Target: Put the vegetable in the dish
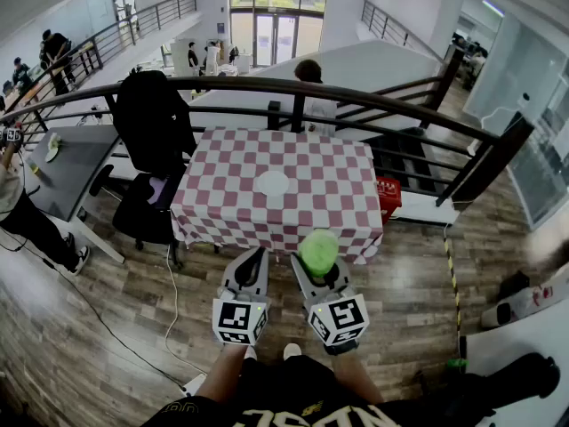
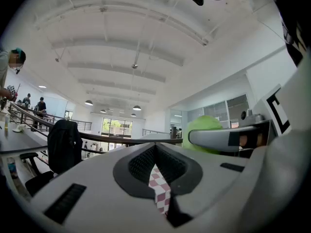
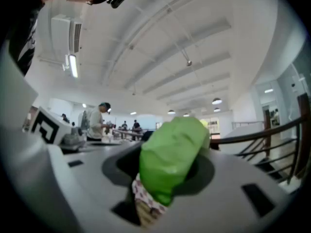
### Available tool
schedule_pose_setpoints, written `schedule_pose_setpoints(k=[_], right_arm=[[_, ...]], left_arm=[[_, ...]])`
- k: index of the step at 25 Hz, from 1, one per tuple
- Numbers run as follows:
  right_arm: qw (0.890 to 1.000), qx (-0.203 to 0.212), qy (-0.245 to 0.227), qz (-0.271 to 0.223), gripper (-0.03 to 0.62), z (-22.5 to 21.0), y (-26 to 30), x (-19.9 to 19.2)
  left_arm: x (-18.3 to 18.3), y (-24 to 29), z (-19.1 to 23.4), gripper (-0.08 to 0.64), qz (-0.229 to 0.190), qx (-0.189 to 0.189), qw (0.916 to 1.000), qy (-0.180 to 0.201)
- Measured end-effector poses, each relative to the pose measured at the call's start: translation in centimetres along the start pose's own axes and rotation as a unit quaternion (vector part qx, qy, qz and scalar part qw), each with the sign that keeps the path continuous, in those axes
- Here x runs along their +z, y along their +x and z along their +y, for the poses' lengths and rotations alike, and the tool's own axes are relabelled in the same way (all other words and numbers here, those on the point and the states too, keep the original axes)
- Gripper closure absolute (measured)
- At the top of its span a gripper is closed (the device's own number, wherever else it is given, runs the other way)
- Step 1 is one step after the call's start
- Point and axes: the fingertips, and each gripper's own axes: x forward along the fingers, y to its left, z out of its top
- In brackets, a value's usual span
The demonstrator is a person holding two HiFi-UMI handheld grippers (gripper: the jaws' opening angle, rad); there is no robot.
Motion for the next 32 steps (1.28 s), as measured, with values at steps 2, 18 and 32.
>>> schedule_pose_setpoints(k=[2,18,32], right_arm=[[1.000,0.001,0.002,-0.002,0.410,-0.3,-0.7,0.1],[0.998,-0.014,-0.058,0.003,0.410,-4.6,-3.5,0.0],[0.998,-0.004,-0.057,0.031,0.410,-8.6,6.6,-4.0]], left_arm=[[-0.1,-0.1,-0.9,0.543,-0.002,-0.004,1.0000,0.000],[-1.0,2.6,-5.0,0.543,-0.009,0.011,0.9996,0.022],[-4.2,11.5,0.9,0.543,0.001,-0.005,0.9998,-0.018]])
